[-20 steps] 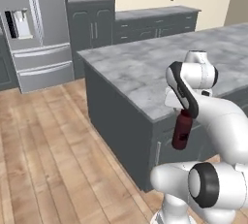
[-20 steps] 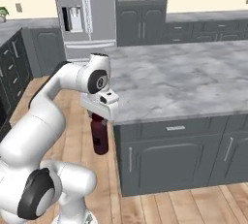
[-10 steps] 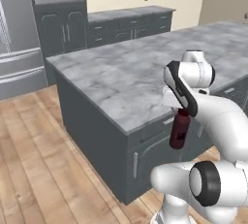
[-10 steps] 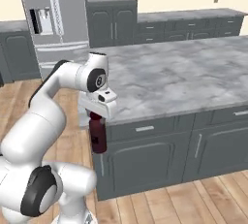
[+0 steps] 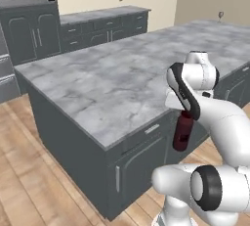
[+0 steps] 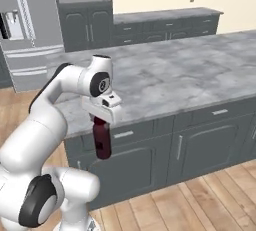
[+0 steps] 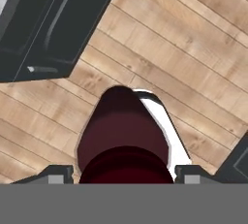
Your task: There is a wine glass and glass cup on the dining counter. Place the wine bottle next to the wine glass and the juice bottle next to the glass cup.
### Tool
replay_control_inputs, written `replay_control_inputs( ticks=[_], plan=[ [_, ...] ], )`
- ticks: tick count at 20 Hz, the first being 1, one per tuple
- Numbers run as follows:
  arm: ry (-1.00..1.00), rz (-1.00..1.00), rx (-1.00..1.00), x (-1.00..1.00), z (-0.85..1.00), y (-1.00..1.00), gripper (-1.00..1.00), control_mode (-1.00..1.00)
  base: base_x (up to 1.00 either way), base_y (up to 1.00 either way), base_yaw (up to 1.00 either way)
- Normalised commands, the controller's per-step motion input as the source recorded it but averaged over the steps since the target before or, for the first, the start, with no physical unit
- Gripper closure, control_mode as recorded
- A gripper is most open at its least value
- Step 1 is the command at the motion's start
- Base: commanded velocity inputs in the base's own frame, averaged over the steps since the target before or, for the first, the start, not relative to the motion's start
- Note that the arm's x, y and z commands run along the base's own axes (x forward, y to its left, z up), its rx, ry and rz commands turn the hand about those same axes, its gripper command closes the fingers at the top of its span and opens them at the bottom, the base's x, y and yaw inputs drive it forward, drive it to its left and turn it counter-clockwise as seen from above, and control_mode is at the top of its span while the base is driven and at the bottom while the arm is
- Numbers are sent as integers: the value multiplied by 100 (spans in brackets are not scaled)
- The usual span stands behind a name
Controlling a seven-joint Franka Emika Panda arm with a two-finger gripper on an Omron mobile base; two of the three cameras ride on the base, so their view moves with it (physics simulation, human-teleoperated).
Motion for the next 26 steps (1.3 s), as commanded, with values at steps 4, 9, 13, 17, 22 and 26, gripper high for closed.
replay_control_inputs(
  ticks=[4,9,13,17,22,26],
  plan=[
    [0,0,0,0,0,0,100,100,76,-38,0],
    [0,0,0,0,0,0,100,100,74,-37,0],
    [0,0,0,0,0,0,100,100,47,-29,-23],
    [0,0,0,0,0,0,100,100,40,-23,-37],
    [0,0,0,0,0,0,100,100,43,-21,-35],
    [0,0,0,0,0,0,100,100,48,-25,-27]
  ],
)
